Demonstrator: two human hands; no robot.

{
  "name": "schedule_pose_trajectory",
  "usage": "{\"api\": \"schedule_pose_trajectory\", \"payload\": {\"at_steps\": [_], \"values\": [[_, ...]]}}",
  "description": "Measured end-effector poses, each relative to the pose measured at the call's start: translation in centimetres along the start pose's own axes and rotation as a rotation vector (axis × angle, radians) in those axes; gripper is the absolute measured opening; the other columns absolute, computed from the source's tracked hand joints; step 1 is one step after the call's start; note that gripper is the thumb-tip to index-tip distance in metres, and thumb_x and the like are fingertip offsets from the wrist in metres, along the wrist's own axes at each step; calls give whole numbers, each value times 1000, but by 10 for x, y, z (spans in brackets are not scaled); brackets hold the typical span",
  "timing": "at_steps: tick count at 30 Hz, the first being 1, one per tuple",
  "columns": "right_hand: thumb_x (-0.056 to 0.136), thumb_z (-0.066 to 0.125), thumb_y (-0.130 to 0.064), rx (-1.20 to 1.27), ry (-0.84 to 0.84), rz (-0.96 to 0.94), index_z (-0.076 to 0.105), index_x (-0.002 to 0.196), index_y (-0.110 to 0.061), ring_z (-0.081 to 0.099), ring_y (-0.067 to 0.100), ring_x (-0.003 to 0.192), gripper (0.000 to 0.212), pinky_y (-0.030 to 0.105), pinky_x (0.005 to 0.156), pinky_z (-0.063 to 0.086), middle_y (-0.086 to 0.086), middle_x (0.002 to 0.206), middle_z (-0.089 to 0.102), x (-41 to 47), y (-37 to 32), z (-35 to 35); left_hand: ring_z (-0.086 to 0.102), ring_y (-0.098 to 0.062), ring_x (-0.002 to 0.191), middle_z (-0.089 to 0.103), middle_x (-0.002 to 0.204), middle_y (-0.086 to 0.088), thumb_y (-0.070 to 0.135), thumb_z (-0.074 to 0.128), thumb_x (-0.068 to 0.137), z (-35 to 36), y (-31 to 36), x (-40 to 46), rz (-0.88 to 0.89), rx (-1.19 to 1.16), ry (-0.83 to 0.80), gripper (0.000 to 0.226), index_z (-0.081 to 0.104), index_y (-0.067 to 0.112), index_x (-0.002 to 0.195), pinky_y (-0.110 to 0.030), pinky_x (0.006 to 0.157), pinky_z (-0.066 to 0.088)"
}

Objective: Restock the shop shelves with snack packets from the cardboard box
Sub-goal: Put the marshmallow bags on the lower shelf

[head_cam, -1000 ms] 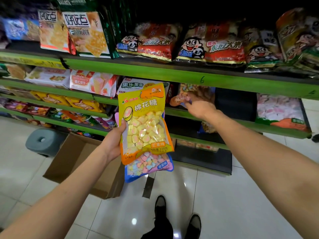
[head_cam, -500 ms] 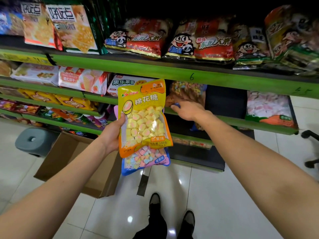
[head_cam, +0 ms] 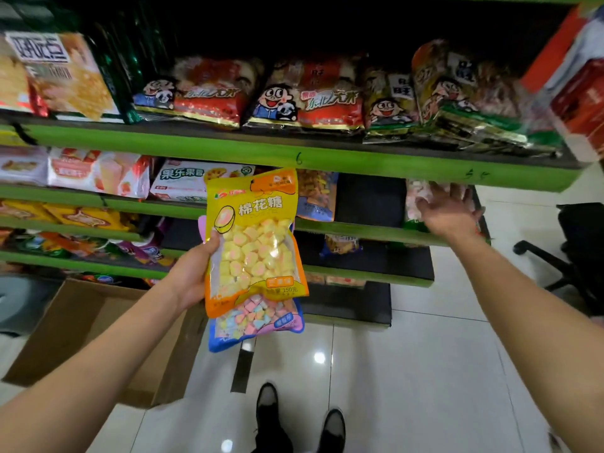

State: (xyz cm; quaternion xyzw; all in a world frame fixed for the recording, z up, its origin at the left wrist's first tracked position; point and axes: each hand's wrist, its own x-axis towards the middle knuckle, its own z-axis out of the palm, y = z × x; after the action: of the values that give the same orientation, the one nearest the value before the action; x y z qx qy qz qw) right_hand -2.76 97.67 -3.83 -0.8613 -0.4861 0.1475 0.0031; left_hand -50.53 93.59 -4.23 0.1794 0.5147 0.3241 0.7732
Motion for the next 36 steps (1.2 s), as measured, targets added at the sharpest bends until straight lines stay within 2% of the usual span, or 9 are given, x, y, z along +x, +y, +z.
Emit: {"api": "schedule_pose_trajectory", "payload": {"at_steps": [6,11,16,25,28,30,32,34,36], "values": [[88,25,-79,-2,-177,-88,-3,149,-55,-10,30,151,72,70,113,-5,-5,164,-16,-3,-4,1,63,-37,118,66,129,-17,59,49,93,14,-4,1,-6,8,3,60,61,16,133,-56,103,45],[90,31,-71,-5,-150,-248,2,153,-48,-3,24,152,73,54,117,4,-9,165,-10,-21,-54,8,68,-34,110,68,125,-15,57,48,94,18,-5,-1,22,2,18,55,63,17,128,-52,92,51],[92,23,-67,-46,-167,-257,5,154,-46,-7,26,152,68,61,115,7,-11,165,-10,-29,-104,22,66,-34,114,67,127,-14,56,47,95,14,0,-6,36,3,21,55,62,17,130,-53,97,48],[96,31,-59,-40,-64,-350,5,155,-44,3,29,151,66,52,117,11,-6,166,-6,-34,-94,36,69,-33,107,69,123,-14,55,48,95,18,-2,-7,35,-50,11,51,66,17,123,-49,83,55],[100,37,-44,96,-49,-402,22,155,-35,14,28,150,58,45,119,15,0,166,9,-42,-79,35,69,-35,107,71,119,-15,56,50,94,24,-3,-5,12,-44,-1,51,69,16,119,-51,81,57],[101,44,-30,254,48,-454,49,144,-20,38,30,140,45,39,114,30,10,154,40,-56,-66,32,71,-34,104,72,117,-15,55,50,95,29,-3,-3,30,-21,-9,50,69,15,119,-48,72,61],[98,49,-19,398,164,-487,69,119,-13,62,30,109,29,36,91,49,11,120,69,-82,-54,34,72,-33,101,72,116,-15,53,50,95,34,-6,-1,38,-4,-11,49,68,15,120,-46,66,61],[97,51,-24,548,152,-445,73,101,-23,66,19,86,22,31,72,50,-2,93,74,-113,-45,40,72,-33,100,72,116,-15,52,50,95,39,-10,1,33,-2,-11,48,67,15,121,-45,65,61],[95,49,-45,735,-66,-359,69,93,-35,65,3,84,22,29,71,50,-16,87,71,-143,-46,45,71,-34,102,72,118,-16,50,51,95,47,-15,4,14,3,-21,47,66,15,122,-46,67,61]]}}
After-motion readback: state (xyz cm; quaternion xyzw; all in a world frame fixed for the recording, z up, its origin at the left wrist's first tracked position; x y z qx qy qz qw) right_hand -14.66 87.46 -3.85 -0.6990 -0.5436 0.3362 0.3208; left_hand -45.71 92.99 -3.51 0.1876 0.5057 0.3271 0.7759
